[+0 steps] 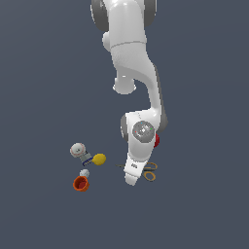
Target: Pick up a designated object from a clutter of objects.
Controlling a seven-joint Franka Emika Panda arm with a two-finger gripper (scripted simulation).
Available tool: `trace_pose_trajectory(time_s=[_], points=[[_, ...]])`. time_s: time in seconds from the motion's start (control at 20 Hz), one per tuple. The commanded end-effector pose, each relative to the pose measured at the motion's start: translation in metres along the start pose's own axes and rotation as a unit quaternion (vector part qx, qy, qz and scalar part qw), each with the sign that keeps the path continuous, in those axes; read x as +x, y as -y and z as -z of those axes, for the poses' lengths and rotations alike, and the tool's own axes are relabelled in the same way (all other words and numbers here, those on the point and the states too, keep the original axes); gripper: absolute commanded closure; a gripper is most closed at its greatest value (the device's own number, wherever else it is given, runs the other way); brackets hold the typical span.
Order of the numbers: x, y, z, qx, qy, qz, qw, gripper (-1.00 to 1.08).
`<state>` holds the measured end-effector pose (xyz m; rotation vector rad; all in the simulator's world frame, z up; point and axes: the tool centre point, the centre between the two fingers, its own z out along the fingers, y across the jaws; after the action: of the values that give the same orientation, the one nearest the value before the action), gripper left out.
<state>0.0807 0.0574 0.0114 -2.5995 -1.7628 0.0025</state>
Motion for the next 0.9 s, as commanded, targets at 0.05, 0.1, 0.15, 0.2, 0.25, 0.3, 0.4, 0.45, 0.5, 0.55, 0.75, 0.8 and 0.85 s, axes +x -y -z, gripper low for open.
trace_pose_trajectory(time_s=[0.05, 0.1, 0.15, 0.2, 0.25, 0.3, 0.4, 0.45, 0.5, 0.55, 0.75, 0.8, 0.85], points=[[0.0005, -0.0012, -0.0035, -0.001, 0.000, 0.000, 1.0000, -0.92], [0.0005, -0.0012, -0.0035, -0.001, 0.000, 0.000, 1.0000, 1.08], [0.0005, -0.0012, -0.0035, -0.001, 0.000, 0.000, 1.0000, 1.08], [0.0005, -0.0012, -0.0035, -0.001, 0.000, 0.000, 1.0000, 1.08], [0.0005, -0.0012, -0.0035, -0.001, 0.000, 0.000, 1.0000, 1.08], [0.0005, -0.0012, -0.0035, -0.001, 0.000, 0.000, 1.0000, 1.08], [0.0005, -0.0012, -0.0035, -0.001, 0.000, 0.000, 1.0000, 1.08], [0.0005, -0.0012, -0.0035, -0.001, 0.000, 0.000, 1.0000, 1.08], [0.0005, -0.0012, -0.0035, -0.001, 0.000, 0.000, 1.0000, 1.08], [0.0005, -0.0012, -0.0035, -0.001, 0.000, 0.000, 1.0000, 1.08], [0.0018, 0.0006, -0.0004, -0.001, -0.001, 0.002, 1.0000, 1.08], [0.0006, 0.0010, 0.0007, -0.001, -0.001, 0.002, 1.0000, 1.08], [-0.0009, 0.0014, 0.0022, -0.001, -0.001, 0.002, 1.0000, 1.08]])
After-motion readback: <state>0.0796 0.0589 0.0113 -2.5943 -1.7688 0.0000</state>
